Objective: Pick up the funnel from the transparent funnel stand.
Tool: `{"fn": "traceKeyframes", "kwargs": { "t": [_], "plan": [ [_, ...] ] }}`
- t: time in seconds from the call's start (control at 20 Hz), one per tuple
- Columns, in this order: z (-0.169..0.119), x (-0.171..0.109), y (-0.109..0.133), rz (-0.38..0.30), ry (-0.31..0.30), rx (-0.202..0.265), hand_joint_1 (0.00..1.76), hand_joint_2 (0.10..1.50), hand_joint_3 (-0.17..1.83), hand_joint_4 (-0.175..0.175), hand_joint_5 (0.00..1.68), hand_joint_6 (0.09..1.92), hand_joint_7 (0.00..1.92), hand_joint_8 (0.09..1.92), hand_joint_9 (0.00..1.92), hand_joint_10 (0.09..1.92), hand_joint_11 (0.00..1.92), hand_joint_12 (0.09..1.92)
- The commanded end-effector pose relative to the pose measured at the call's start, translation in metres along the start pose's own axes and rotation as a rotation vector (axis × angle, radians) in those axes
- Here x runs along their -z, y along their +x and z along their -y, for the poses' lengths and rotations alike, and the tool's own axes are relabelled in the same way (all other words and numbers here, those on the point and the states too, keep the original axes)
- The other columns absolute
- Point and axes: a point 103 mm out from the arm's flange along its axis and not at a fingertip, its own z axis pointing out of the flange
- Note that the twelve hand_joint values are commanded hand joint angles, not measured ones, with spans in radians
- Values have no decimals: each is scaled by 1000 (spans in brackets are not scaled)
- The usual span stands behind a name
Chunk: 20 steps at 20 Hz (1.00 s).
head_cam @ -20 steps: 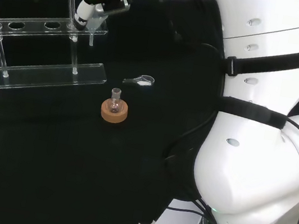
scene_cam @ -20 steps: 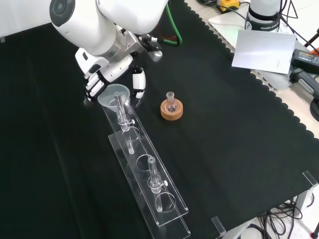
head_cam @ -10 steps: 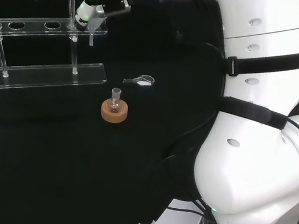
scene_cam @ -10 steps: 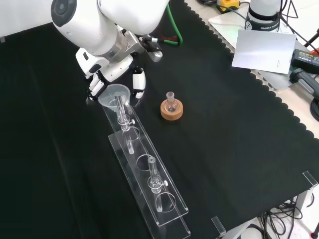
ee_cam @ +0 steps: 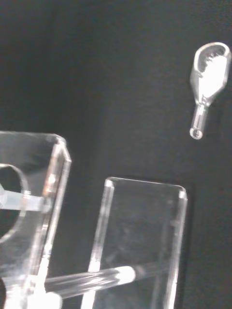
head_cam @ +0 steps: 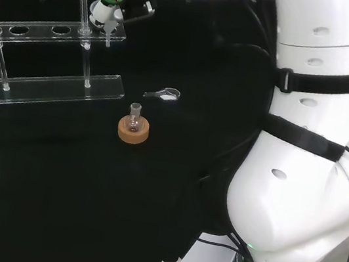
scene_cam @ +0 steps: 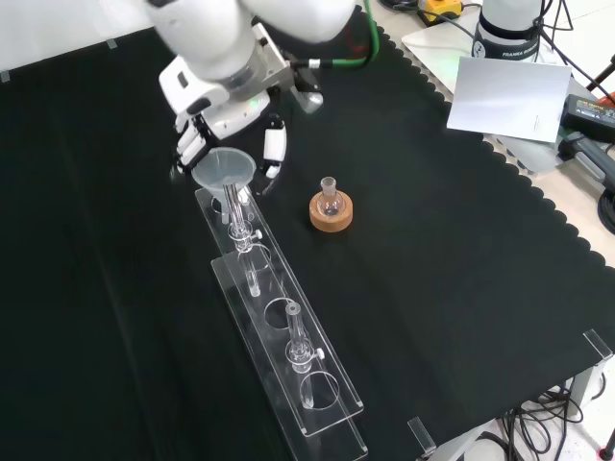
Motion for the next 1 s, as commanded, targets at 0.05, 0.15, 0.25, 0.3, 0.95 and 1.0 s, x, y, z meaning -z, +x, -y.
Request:
{"fn": "traceKeyframes", "kwargs": {
  "t": [0.05,0.15,0.25,0.3,0.95,1.0],
  "plan": [
    [25,44,-7,3,-101,-35,774,794,544,-90,547,87,726,781,1101,552,788,1152],
    [35,49,-13,9,-90,-73,775,793,546,-90,549,87,728,782,1106,550,791,1147],
    [44,52,-22,6,-86,-86,774,792,548,-89,549,87,728,783,1108,549,782,1145],
    [49,53,-28,3,-84,-92,772,791,548,-88,549,87,727,783,1108,548,778,1145],
    [118,15,-74,9,-34,-152,767,780,566,-85,551,87,714,782,1114,545,747,1172],
    [123,13,-74,9,-31,-155,767,779,567,-85,551,87,714,782,1114,546,746,1173]
  ]
}}
